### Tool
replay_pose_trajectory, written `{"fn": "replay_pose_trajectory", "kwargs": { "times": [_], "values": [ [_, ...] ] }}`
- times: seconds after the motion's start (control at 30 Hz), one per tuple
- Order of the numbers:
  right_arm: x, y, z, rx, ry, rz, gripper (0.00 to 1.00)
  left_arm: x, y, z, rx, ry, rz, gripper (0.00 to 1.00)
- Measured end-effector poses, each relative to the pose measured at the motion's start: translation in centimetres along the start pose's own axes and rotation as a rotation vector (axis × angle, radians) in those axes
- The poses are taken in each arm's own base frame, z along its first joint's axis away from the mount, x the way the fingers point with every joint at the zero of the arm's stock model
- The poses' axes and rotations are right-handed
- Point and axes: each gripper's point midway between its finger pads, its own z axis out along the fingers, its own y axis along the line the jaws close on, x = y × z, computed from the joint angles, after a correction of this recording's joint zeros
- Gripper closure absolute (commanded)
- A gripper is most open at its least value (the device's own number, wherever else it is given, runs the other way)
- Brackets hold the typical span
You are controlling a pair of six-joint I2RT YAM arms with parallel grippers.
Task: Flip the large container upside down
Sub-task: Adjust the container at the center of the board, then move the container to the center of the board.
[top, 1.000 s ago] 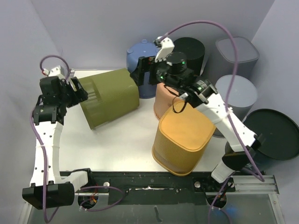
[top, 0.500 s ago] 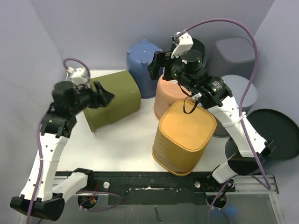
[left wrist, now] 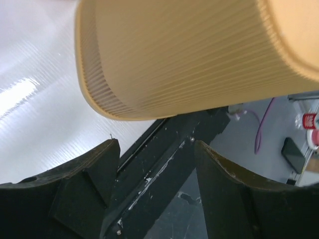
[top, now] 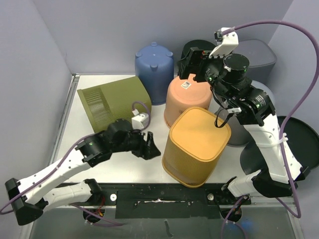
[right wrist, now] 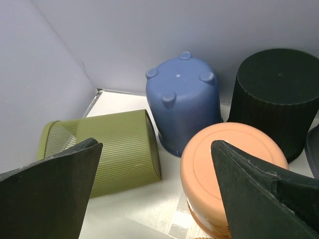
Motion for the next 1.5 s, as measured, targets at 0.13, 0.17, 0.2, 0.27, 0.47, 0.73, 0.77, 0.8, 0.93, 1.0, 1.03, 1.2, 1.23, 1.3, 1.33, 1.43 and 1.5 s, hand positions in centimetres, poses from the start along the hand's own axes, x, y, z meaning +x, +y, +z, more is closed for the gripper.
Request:
{"fn": "replay_pose_trajectory", "kwargs": {
  "times": [0.13, 0.17, 0.2, 0.27, 0.47, 0.73, 0.77, 0.8, 0.93, 1.0, 1.03, 1.2, 1.23, 1.3, 1.33, 1.43, 1.5],
  "values": [
    [-0.6, 0.0, -0.4, -0.005, -0.017, 0.006, 0.02, 2.5, 0.0, 3.3, 0.003, 0.063, 0.014, 0.41],
    [-0.6, 0.0, -0.4, -0.005, -0.015, 0.006, 0.02, 2.7, 0.3, 4.3, -0.001, 0.062, 0.009, 0.42],
    [-0.5, 0.0, -0.4, -0.004, -0.013, 0.006, 0.02, 2.7, 0.6, 5.3, -0.003, 0.053, 0.000, 0.42],
    [-0.4, 0.0, -0.4, -0.003, -0.011, 0.007, 0.02, 2.6, 0.9, 6.9, 0.005, 0.042, -0.008, 0.42],
    [-0.5, 0.0, -0.6, -0.003, -0.011, 0.009, 0.02, 1.3, -0.2, 12.0, 0.084, 0.018, -0.002, 0.43],
    [-0.3, 0.1, -0.6, -0.010, -0.003, 0.013, 0.02, -2.0, -0.8, 16.7, 0.135, -0.046, 0.009, 0.42],
    [-0.3, 0.1, -0.6, -0.011, -0.002, 0.013, 0.02, -2.5, -0.7, 16.9, 0.136, -0.058, 0.007, 0.41],
    [-0.3, 0.1, -0.7, -0.011, -0.002, 0.013, 0.02, -3.0, -0.6, 17.1, 0.137, -0.072, 0.005, 0.41],
    [-0.1, 0.2, -0.6, -0.014, 0.003, 0.012, 0.02, -5.0, 0.3, 17.1, 0.137, -0.119, -0.009, 0.39],
    [0.1, 0.2, -0.4, -0.013, 0.011, 0.013, 0.02, -6.0, 0.6, 16.8, 0.139, -0.136, -0.016, 0.37],
    [0.3, 0.2, -0.2, -0.013, 0.017, 0.013, 0.03, -6.5, 0.7, 16.6, 0.139, -0.146, -0.018, 0.36],
    [1.4, 0.4, 0.9, -0.009, 0.046, 0.015, 0.02, -8.3, 0.6, 12.7, 0.128, -0.179, -0.015, 0.34],
    [1.7, 0.5, 1.2, -0.011, 0.050, 0.013, 0.03, -8.7, 0.1, 11.3, 0.129, -0.188, -0.008, 0.34],
    [2.4, 0.5, 1.7, -0.012, 0.061, 0.012, 0.02, -9.9, -1.5, 7.8, 0.140, -0.213, 0.021, 0.34],
    [2.8, 0.5, 1.9, -0.012, 0.065, 0.014, 0.02, -10.6, -2.2, 6.2, 0.144, -0.230, 0.034, 0.34],
    [4.5, 0.7, 2.9, -0.036, 0.093, 0.032, 0.02, -13.2, -3.3, 0.4, 0.120, -0.317, 0.065, 0.33],
    [5.9, 1.5, 3.8, -0.079, 0.127, 0.057, 0.02, -15.0, -1.7, -3.8, 0.039, -0.410, 0.051, 0.32]
  ]
}}
